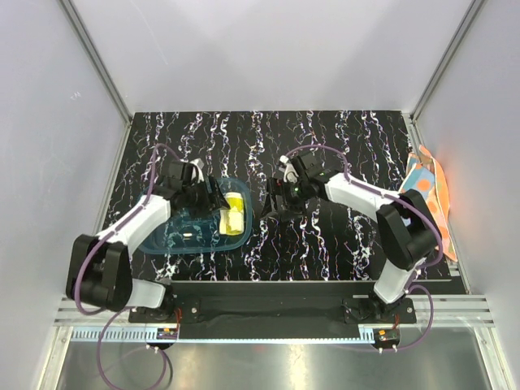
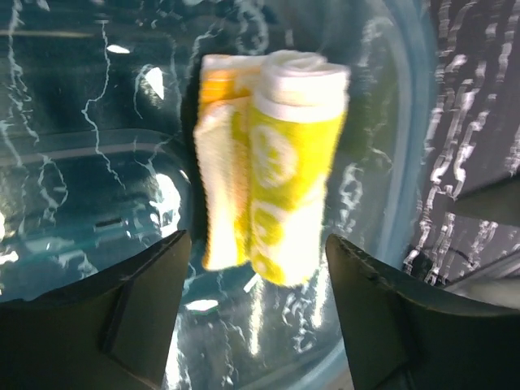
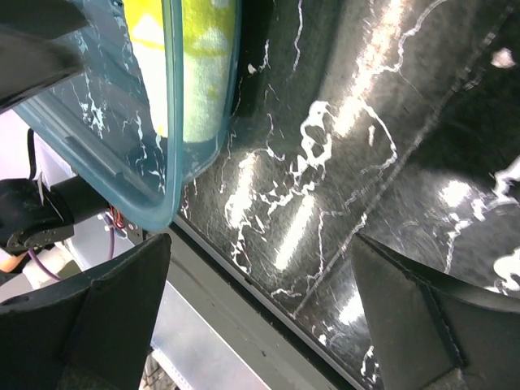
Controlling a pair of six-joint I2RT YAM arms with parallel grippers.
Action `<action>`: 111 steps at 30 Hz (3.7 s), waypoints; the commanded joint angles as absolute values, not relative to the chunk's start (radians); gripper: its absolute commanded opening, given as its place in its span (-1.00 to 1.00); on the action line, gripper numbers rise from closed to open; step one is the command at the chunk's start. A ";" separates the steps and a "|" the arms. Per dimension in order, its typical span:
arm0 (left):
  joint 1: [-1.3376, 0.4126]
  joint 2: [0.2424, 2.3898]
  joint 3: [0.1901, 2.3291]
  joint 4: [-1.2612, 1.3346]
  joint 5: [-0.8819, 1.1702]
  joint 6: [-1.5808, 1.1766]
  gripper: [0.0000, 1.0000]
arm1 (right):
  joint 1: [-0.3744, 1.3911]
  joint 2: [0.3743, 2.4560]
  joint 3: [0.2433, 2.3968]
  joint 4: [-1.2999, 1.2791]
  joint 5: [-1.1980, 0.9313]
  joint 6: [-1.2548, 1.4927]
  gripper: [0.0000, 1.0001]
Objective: Roll the towels
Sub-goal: Place the rolled towel into the container, then move the towel to the center of the board
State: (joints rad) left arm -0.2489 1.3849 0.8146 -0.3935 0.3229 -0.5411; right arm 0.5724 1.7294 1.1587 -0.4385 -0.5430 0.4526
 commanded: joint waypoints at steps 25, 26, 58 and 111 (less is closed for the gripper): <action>-0.081 1.034 0.907 -0.710 0.353 -0.336 0.54 | 0.781 2.121 1.607 -0.388 -0.592 0.572 -0.51; -0.078 1.032 0.907 -0.710 0.359 -0.336 0.54 | 0.785 2.150 1.644 -0.396 -0.594 0.577 -0.50; -0.201 0.966 0.940 -0.634 0.497 -0.282 0.57 | 0.479 1.897 1.447 -0.693 -0.249 0.388 0.21; -0.316 1.017 0.877 -0.635 0.387 -0.249 0.63 | 0.087 1.979 1.304 -0.386 -0.662 0.708 -1.00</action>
